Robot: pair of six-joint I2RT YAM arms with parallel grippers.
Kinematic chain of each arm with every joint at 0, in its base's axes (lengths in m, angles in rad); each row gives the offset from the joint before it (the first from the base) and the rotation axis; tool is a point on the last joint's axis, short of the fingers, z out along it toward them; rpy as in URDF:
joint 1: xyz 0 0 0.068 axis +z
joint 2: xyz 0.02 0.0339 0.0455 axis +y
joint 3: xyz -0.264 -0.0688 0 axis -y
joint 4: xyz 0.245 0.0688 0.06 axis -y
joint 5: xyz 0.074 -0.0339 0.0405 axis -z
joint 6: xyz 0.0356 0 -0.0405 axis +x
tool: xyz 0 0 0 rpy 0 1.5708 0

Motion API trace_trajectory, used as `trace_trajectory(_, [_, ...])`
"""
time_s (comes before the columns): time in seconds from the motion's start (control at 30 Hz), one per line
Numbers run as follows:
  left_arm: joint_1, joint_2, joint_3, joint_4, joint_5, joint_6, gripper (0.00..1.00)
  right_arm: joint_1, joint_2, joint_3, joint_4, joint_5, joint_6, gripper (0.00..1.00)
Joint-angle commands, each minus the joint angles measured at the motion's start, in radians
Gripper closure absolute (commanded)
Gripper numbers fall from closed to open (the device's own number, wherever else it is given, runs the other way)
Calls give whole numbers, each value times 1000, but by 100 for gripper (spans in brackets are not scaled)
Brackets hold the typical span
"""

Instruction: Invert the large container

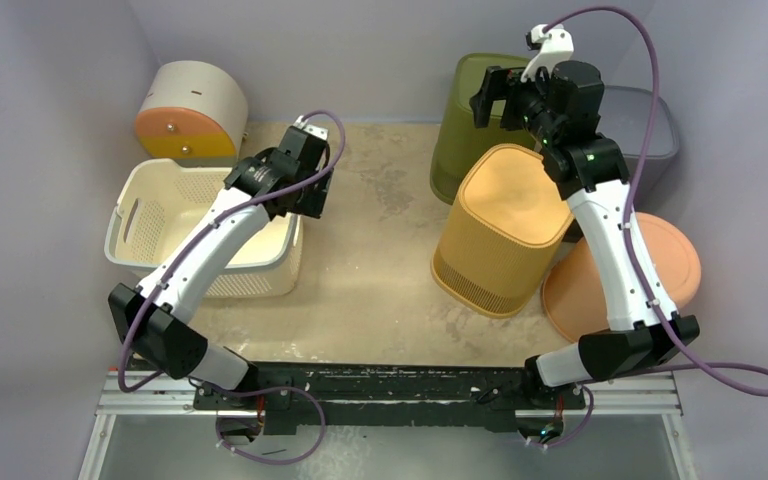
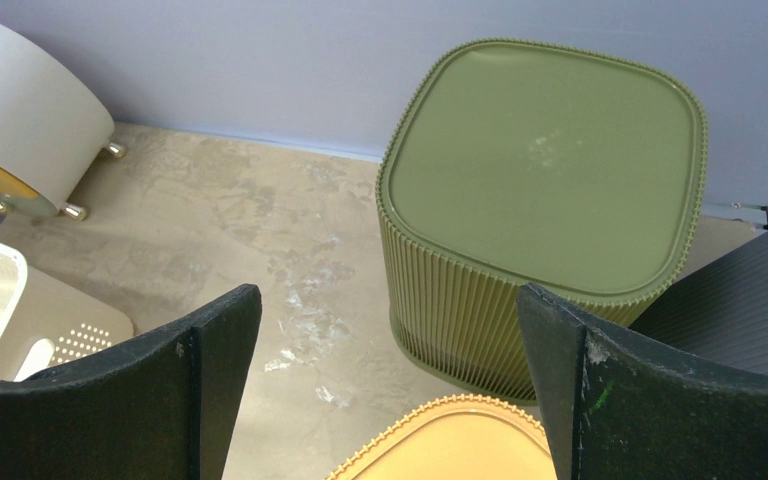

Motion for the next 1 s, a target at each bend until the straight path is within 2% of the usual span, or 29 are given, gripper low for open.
trace_trajectory(0.0, [62, -26, -76, 76, -19, 47, 28, -4, -7, 20, 49, -30, 17, 0])
trace_trajectory(0.4, [102, -30, -203, 183, 146, 12, 30, -4, -39, -5, 36, -28, 20, 0])
trace_trajectory(0.6, [103, -52, -290, 239, 162, -22, 35, -4, -47, -14, 34, -26, 20, 0])
trace_trajectory(0.73, [104, -53, -298, 236, 174, -34, 43, -4, -50, -19, 28, -23, 20, 0])
trace_trajectory(0.97, [103, -70, -315, 228, 175, -50, 64, -4, -63, -40, 29, -22, 25, 0])
